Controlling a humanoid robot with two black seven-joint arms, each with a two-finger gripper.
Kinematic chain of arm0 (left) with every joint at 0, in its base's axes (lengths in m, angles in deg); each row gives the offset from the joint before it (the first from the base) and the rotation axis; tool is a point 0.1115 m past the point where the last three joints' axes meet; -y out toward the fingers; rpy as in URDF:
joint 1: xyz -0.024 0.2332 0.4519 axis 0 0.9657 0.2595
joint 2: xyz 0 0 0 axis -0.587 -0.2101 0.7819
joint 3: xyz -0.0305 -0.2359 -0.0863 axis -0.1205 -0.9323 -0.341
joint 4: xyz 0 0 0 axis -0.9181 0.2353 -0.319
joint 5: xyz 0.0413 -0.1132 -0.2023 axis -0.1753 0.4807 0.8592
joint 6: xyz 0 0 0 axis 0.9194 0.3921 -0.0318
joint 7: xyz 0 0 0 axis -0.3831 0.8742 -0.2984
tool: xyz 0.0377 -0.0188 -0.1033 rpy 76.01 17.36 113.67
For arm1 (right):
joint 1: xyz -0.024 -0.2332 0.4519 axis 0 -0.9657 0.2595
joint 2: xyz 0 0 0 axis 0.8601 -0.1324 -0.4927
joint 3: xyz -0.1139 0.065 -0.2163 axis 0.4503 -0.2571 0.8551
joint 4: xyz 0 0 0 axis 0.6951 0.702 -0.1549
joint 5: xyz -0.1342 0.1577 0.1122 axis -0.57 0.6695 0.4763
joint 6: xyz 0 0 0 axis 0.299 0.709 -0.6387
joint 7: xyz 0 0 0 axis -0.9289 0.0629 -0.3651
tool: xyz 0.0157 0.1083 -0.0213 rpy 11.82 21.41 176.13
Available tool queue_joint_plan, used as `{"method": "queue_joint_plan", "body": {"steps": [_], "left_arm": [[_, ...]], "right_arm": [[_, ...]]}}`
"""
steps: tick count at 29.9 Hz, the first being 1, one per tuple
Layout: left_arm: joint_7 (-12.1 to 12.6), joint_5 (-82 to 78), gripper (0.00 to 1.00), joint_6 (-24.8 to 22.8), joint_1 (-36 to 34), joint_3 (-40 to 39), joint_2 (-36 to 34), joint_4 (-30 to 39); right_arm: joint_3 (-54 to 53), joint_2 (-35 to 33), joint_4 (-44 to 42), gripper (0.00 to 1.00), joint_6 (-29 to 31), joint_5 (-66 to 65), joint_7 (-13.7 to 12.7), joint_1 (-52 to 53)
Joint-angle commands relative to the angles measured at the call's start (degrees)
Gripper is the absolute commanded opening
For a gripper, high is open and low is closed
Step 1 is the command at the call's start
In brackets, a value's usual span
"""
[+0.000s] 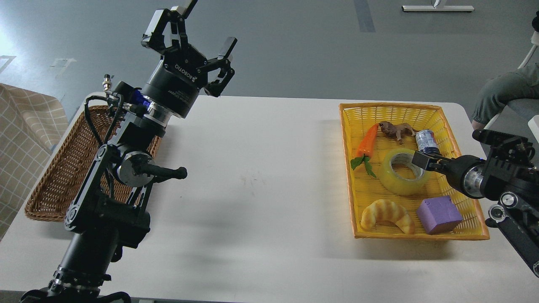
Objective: Place and transfer tape with both arms
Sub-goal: 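Close the right gripper on the rim of the yellow tape roll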
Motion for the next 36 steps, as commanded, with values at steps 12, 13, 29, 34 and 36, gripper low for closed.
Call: {"method": "queue_joint_plan", "body": {"steps": [12, 13, 29, 34, 36], "left_arm": [[-0.01, 0.09, 0.98, 0.0, -0.09, -0.67, -0.27, -0.09], [-0.01, 0.09, 0.98, 0.0, -0.09, -0.67, -0.27, -0.09], [-0.01, 0.09, 0.98, 0.09, 0.35, -0.84, -0.09, -0.01], [-0.09, 0.17, 0.98, 0.0, 0.35, -0.84, -0.09, -0.09], [-0.09, 0.17, 0.98, 0.0, 0.35, -0.84, -0.18, -0.09]], "right_arm": [[5.29, -0.63, -1.75, 0.94, -0.29, -5.52, 1.63, 2.24], [5.38, -0.63, -1.84, 0.94, -0.29, -5.52, 1.63, 2.15], [7.05, 0.51, -3.33, 0.85, -0.29, -5.79, 1.28, 2.15], [7.05, 0.69, -3.24, 0.75, -0.2, -5.79, 0.75, 2.24], [7.05, 0.86, -3.24, 0.68, -0.2, -5.79, 0.57, 2.24]]}}
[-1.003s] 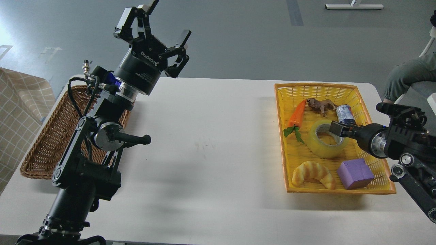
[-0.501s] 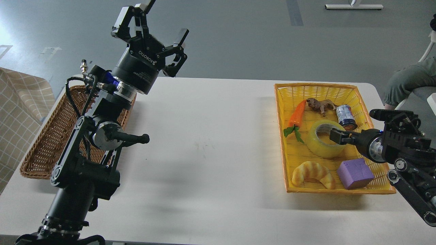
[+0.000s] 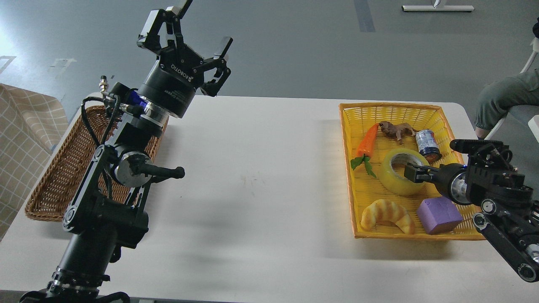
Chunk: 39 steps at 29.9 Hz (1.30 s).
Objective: Place and transfer tape with both arms
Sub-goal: 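Close the right gripper on the rim of the yellow tape roll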
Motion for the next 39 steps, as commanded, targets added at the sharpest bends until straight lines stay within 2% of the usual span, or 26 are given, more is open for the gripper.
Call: {"method": "queue_joint_plan", "body": {"steps": [1, 6, 8, 20, 27, 32, 39], "left_arm": [[-0.04, 0.08, 0.98, -0.06, 0.01, -0.17, -0.09, 0.0], [-0.04, 0.08, 0.98, -0.06, 0.01, -0.35, -0.17, 0.0], [-0.04, 0.26, 0.98, -0.06, 0.01, -0.52, -0.26, 0.0], [0.05, 0.43, 0.98, -0.06, 0.01, -0.61, -0.97, 0.0], [0.05, 0.43, 0.98, -0.06, 0.09, -0.61, -1.14, 0.0], [0.05, 0.43, 0.98, 0.03, 0.09, -0.61, -1.4, 0.0], [0.05, 0.43, 0.98, -0.06, 0.18, -0.61, -1.32, 0.0]], "right_arm": [[0.0, 0.36, 0.02, 0.65, 0.0, 0.01, -0.13, 0.04], [-0.09, 0.62, 0.37, 0.5, 0.0, 0.19, -0.13, -0.22], [-0.18, 0.89, 0.46, 0.4, 0.0, 0.28, -0.22, -0.31], [-0.62, 1.85, 0.55, 0.4, 0.7, 1.16, -0.22, -0.66], [-1.84, 1.42, 0.89, 0.16, 0.84, 2.55, -0.13, -0.92], [-2.29, -0.25, 1.68, 0.08, 0.84, 4.14, -0.13, -0.92], [-2.9, -4.2, 3.79, 0.05, 0.84, 7.56, 0.13, -0.92]]}}
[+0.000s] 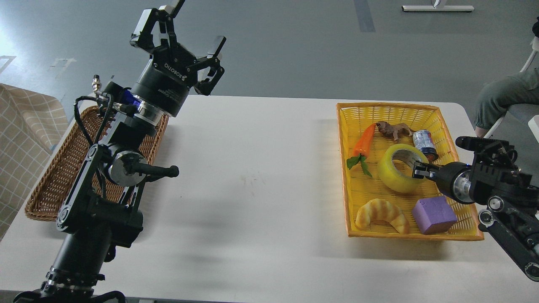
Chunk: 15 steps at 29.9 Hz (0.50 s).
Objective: Place and transfer tape with both arms
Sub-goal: 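Lift the tape roll out of the basket with the right gripper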
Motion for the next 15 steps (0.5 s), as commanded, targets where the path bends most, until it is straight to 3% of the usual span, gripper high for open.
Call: {"method": "queue_joint_plan", "body": {"steps": [1, 9, 15], "left_arm": [[-0.01, 0.0, 0.98, 0.0, 0.01, -0.01, 0.02, -0.03], [-0.01, -0.09, 0.98, 0.09, -0.07, 0.07, 0.02, 0.06], [0.08, -0.35, 0.98, 0.27, -0.07, 0.16, 0.02, 0.06]], "right_arm": [[-0.69, -2.4, 1.82, 0.04, -0.01, 3.14, 0.01, 0.0], [-2.8, -3.99, 2.36, 0.0, -0.01, 9.12, 0.01, 10.71], [1.06, 2.33, -2.47, 0.0, -0.01, 9.92, -0.08, 23.28]]}}
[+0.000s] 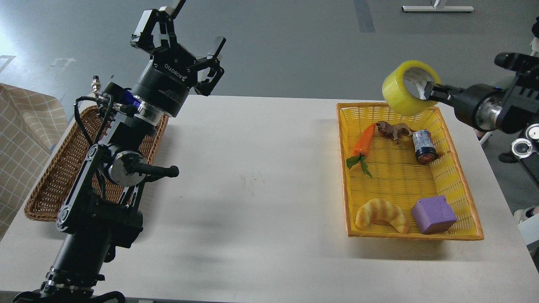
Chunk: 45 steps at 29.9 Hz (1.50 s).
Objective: Place and transfer tape with both arms
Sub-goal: 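Lift the tape roll out of the basket with the right gripper, then lower the tape onto the table center and open the right gripper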
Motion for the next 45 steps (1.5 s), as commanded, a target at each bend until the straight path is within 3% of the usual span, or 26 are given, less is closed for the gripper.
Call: {"method": "queue_joint_plan", "body": {"steps": [1, 12, 22, 31, 45], "left_arm": [[0.03, -0.11, 0.98, 0.02, -0.02, 0.06, 0.0, 0.05], [0.03, -0.11, 0.98, 0.1, -0.02, -0.11, -0.79, 0.05], [0.03, -0.2, 0.98, 0.19, -0.02, -0.29, -0.88, 0.14], [0.03, -0.11, 0.98, 0.1, -0.02, -0.73, -1.23, 0.14], [0.03, -0.2, 0.98, 0.1, -0.02, -0.81, -1.32, 0.4]], "right_arm": [[4.32, 5.56, -4.16, 0.0, -0.01, 0.2, -0.03, 8.94], [22.68, 20.06, -7.6, 0.0, -0.01, -0.59, 0.15, 19.07], [32.28, 30.53, -12.17, 0.0, -0.01, -0.77, -0.03, 18.11], [34.12, 30.71, -16.57, 0.0, -0.01, -2.0, -0.12, 15.91], [34.57, 30.71, -16.22, 0.01, -0.01, -1.82, -0.21, 14.15]]}}
